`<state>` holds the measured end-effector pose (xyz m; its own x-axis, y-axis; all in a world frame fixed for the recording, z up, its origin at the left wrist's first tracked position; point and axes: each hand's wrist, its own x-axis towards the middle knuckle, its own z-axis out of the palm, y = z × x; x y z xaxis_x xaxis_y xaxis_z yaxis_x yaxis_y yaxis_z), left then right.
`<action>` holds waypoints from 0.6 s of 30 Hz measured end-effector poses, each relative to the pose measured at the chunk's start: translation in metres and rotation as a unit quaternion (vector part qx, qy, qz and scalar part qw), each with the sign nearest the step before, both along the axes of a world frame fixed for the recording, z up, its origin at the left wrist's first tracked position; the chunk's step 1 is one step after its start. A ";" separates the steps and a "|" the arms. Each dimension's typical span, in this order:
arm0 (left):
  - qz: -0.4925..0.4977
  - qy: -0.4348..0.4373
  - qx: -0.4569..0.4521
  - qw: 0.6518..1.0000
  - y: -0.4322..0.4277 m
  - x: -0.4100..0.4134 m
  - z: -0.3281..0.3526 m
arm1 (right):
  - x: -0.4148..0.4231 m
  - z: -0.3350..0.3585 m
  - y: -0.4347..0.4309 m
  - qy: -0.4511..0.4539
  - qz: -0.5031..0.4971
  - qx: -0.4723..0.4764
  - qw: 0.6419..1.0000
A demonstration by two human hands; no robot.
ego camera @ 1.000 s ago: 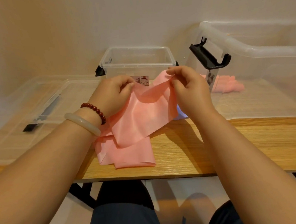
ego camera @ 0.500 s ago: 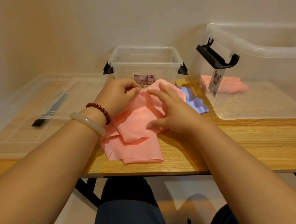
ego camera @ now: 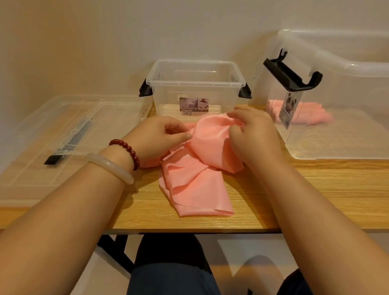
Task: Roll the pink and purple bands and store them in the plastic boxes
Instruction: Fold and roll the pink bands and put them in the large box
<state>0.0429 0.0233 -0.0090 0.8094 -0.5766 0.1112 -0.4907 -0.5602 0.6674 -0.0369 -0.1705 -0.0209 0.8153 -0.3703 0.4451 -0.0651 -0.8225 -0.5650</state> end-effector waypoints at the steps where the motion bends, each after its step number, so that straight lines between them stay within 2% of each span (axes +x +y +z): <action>1: -0.002 -0.008 0.001 1.000 -0.002 0.001 -0.001 | -0.003 0.002 0.005 -0.032 0.046 -0.014 0.998; 3: 0.005 -0.029 -0.008 1.000 -0.005 0.001 -0.003 | -0.004 0.003 0.011 0.014 0.134 -0.084 0.987; 5: 0.020 -0.047 -0.032 0.998 -0.007 0.000 -0.004 | -0.002 -0.001 0.010 0.096 0.129 -0.143 0.976; 7: 0.028 -0.041 -0.064 0.997 -0.007 -0.001 -0.003 | 0.000 -0.002 0.003 0.065 0.059 -0.098 0.991; 9: -0.002 0.002 -0.051 0.999 -0.006 -0.004 0.000 | 0.000 0.000 -0.005 -0.005 0.005 -0.011 1.000; 11: -0.049 0.029 0.048 0.997 -0.005 -0.007 0.000 | 0.000 0.001 -0.009 -0.005 -0.008 0.037 0.999; 13: -0.056 -0.026 0.144 0.988 -0.006 -0.009 -0.004 | 0.000 0.002 -0.011 0.000 -0.019 0.047 0.999; 14: -0.038 -0.055 0.145 0.987 -0.006 -0.008 -0.007 | -0.002 0.003 -0.012 -0.003 -0.025 0.053 0.998; 18: 0.061 -0.093 0.014 0.994 -0.002 -0.008 -0.003 | -0.006 0.003 -0.013 0.040 -0.050 0.046 0.997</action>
<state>0.0350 0.0218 -0.0122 0.8409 -0.4801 0.2496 -0.5305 -0.6407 0.5550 -0.0425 -0.1830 -0.0182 0.8038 -0.4883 0.3398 -0.1928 -0.7542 -0.6277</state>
